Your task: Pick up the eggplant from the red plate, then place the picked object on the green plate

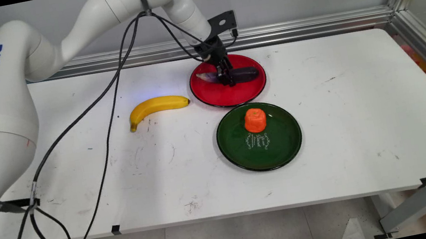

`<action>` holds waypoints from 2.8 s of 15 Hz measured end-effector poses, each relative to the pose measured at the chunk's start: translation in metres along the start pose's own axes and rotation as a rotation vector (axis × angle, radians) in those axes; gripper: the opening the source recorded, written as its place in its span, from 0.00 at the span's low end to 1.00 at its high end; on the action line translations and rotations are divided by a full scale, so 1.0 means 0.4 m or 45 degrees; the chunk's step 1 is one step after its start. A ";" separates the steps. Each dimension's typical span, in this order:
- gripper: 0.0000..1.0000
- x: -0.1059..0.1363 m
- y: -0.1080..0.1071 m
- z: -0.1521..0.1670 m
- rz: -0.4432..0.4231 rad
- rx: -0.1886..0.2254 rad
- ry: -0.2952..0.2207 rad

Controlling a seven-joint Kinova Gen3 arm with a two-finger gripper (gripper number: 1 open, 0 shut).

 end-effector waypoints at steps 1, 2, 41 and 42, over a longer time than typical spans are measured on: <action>0.00 0.000 -0.002 0.005 0.000 -0.004 0.001; 0.00 0.000 -0.003 0.009 -0.001 -0.007 0.002; 0.00 0.163 0.589 -0.153 -0.137 -0.130 0.052; 0.00 0.158 0.599 -0.146 -0.137 -0.126 0.054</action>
